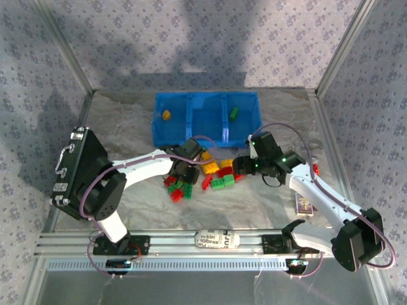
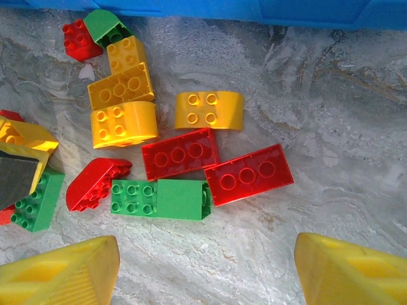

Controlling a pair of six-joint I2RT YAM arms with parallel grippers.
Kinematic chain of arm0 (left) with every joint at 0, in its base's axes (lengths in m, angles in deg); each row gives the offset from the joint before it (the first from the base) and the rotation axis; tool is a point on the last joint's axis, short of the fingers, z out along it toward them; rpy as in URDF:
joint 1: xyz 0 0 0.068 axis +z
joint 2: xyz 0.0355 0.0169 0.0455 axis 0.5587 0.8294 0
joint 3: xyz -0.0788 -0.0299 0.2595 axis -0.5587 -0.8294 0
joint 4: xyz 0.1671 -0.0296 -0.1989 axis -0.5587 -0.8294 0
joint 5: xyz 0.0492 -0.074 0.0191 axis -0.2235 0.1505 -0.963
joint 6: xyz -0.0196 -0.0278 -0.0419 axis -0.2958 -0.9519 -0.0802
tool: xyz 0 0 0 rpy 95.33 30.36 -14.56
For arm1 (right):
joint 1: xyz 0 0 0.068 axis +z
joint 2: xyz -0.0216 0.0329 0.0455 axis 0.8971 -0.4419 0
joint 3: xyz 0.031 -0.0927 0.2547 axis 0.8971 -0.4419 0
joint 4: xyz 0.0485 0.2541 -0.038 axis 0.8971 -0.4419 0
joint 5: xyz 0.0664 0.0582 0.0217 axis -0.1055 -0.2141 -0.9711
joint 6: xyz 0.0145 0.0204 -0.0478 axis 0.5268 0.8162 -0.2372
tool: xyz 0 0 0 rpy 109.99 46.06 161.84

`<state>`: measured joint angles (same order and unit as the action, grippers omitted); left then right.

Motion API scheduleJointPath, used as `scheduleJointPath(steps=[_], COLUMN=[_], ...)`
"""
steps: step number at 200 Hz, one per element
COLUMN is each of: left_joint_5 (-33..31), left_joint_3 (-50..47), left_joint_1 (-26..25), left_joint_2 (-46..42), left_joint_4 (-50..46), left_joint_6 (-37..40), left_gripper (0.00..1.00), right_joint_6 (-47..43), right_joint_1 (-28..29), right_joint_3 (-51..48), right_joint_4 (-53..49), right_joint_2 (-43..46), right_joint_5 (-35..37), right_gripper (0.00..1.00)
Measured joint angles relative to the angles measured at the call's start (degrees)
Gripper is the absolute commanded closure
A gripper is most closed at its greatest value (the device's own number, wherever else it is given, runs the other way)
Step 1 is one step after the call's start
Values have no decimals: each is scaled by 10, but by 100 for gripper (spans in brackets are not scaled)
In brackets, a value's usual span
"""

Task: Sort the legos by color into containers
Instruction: Pick up the lego from the center of the table.

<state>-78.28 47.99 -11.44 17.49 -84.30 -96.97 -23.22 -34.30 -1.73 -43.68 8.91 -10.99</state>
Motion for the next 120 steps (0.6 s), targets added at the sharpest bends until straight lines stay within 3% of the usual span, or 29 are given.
scheduleJointPath(steps=[48, 120], left_joint_5=[-2, -15], left_joint_3=[1, 23], left_joint_1=[0, 0], left_joint_2=[2, 5], left_joint_4=[-7, -21], left_joint_6=[6, 6], left_gripper=[62, 65], right_joint_6=[3, 6], right_joint_1=[-9, -28], right_joint_3=[-6, -7], right_joint_4=[0, 0], right_joint_2=[13, 31], right_joint_5=[-2, -2], right_gripper=[26, 27])
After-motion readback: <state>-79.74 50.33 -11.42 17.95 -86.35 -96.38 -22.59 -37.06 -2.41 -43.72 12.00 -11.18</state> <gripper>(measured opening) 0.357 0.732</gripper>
